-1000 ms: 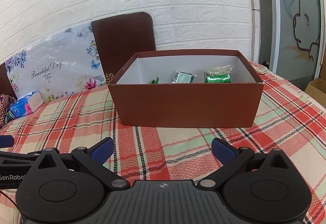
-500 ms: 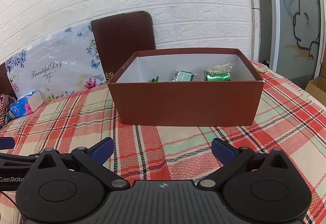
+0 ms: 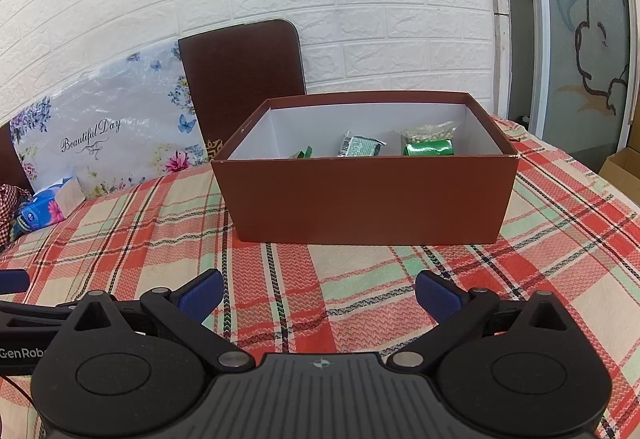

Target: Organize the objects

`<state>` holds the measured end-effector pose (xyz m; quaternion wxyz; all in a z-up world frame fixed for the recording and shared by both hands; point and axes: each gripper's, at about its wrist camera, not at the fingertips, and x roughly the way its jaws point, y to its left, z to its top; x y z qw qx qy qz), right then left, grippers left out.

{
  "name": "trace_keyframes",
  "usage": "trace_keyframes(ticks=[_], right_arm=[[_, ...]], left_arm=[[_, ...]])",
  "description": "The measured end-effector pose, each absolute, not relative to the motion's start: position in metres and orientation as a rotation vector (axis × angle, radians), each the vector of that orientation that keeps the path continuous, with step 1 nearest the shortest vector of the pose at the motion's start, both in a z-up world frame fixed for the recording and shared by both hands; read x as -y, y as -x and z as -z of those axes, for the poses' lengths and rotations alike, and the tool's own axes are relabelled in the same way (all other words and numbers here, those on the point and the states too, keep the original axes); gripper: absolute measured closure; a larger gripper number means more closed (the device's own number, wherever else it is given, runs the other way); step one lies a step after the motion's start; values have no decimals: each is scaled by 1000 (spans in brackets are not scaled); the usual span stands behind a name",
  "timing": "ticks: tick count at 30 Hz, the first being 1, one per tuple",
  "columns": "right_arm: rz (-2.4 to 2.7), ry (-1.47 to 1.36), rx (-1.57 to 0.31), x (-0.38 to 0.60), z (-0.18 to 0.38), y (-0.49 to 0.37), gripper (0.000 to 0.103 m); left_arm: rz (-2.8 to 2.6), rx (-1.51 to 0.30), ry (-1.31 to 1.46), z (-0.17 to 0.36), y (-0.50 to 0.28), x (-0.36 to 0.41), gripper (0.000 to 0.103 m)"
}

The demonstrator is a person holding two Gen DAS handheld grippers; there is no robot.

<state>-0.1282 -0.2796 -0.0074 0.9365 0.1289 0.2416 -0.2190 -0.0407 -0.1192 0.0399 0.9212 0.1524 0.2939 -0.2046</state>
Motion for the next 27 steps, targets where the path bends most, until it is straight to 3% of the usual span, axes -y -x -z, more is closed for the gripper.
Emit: trace_keyframes(ticks=[27], right_arm=[[449,-267,-496,280,8,127,2]], left_arm=[[420,-607,-311,-38,42,119,0]])
